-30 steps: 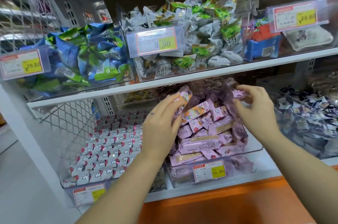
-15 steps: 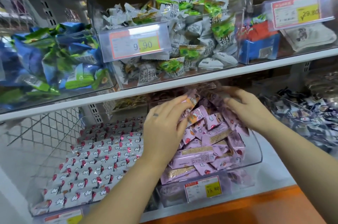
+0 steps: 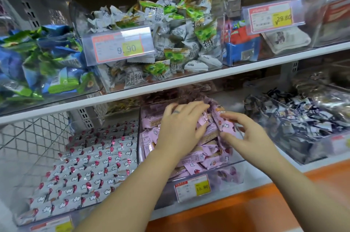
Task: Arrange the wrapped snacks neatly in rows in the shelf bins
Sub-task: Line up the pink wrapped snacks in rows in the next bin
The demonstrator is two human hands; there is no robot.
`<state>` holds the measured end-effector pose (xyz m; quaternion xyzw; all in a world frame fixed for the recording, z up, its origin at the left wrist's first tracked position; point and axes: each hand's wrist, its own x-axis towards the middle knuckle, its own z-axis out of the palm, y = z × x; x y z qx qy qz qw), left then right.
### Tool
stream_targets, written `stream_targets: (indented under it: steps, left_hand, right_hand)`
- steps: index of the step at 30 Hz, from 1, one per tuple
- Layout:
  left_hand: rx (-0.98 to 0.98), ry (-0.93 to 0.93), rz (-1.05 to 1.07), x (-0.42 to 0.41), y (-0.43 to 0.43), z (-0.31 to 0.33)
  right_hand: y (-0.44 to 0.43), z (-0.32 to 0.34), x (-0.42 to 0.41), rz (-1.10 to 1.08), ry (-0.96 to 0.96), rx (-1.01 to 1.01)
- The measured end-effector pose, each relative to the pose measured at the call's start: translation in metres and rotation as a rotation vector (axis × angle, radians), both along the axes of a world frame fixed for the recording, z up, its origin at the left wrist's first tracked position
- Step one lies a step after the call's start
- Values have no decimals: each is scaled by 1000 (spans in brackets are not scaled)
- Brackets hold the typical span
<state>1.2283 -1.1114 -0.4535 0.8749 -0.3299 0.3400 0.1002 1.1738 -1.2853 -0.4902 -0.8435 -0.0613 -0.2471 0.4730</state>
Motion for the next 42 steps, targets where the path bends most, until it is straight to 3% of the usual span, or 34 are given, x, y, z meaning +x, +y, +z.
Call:
stream_targets:
  steps: [4,9,14,23,32,38,42]
  left_hand:
    - [36,1,-27,0,2,-3]
    - [-96,26,-36,1,-18,6]
    - [29,98,-73,5,-22,3]
    - [188,234,36,2,-9,8]
    - [-14,181,12,-16,36,6]
    - [-161,227,79,-27,85,-6]
    - [-183,278,116,-35,103,-14]
  right_hand:
    - [3,-4,3,-76,-52,48]
    - [5,-4,8,-156,-141,91]
    - [-2,-9,7,-79,-140,-37]
    - [-2,-6,6,-51,-108,-6]
    - [-1,-2,-2,-97,-168,-103]
    - [19,13,-17,-94,-387,-240]
    - [48,8,-23,111,-234,-317]
